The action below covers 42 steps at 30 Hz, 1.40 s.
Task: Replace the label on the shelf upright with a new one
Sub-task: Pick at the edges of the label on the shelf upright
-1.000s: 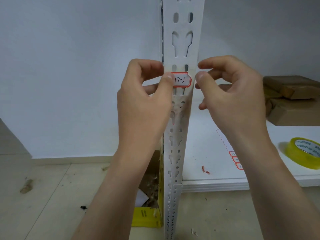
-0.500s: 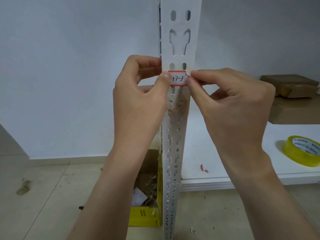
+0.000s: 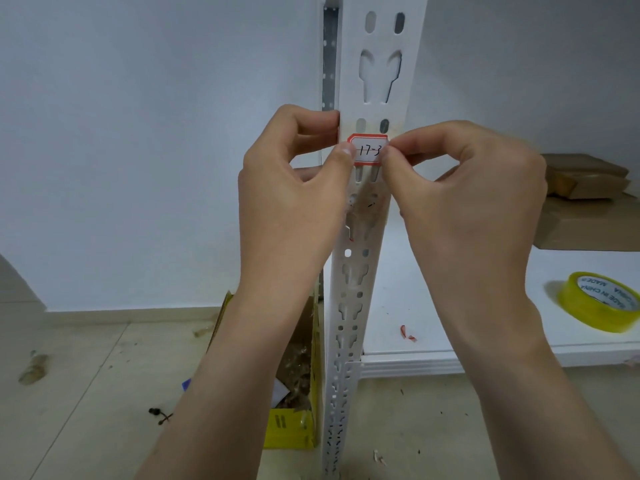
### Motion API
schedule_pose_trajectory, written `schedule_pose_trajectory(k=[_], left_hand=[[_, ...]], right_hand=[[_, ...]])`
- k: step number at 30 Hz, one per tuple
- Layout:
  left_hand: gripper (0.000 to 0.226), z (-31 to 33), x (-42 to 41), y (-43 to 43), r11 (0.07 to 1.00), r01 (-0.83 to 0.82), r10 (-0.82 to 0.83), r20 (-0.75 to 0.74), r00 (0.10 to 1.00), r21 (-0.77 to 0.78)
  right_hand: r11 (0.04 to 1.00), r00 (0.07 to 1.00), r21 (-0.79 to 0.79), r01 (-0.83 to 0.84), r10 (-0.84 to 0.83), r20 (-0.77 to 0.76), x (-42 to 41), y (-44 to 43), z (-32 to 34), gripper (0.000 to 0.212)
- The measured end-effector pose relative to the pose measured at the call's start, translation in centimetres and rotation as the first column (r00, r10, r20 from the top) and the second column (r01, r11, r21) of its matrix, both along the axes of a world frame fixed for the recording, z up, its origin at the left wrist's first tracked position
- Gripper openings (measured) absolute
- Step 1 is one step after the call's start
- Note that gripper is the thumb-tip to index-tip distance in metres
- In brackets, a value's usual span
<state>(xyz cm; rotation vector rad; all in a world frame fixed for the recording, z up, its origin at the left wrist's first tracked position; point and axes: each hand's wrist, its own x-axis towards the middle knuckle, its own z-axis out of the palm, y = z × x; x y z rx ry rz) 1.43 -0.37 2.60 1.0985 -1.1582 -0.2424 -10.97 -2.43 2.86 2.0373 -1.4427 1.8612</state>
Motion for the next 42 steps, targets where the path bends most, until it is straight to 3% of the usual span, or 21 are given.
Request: schedule_pose_trajectory(k=[12, 30, 42], left_hand=[[0.013, 0.2, -0.4, 0.1, 1.0, -0.019, 0.019, -0.009, 1.0, -0.016], [0.011, 0.2, -0.2, 0.0, 0.999, -0.032, 0.033, 0.015, 0.999, -0.029], [0.022, 0.4, -0.2, 0.3, 1.0, -0.007, 0.008, 0.05, 0.999, -0.025]], right_hand=[[0.994, 0.995, 0.098, -0.056, 0.047, 0.09, 0.3, -0.2, 0.3, 0.005], [1.0, 0.996, -0.003, -0.013, 0.013, 0.086, 0.2, -0.2, -0.3, 0.015], [0.996, 0.978, 0.043, -0.084, 0.074, 0.194, 0.9, -0.4, -0.5, 0.004]])
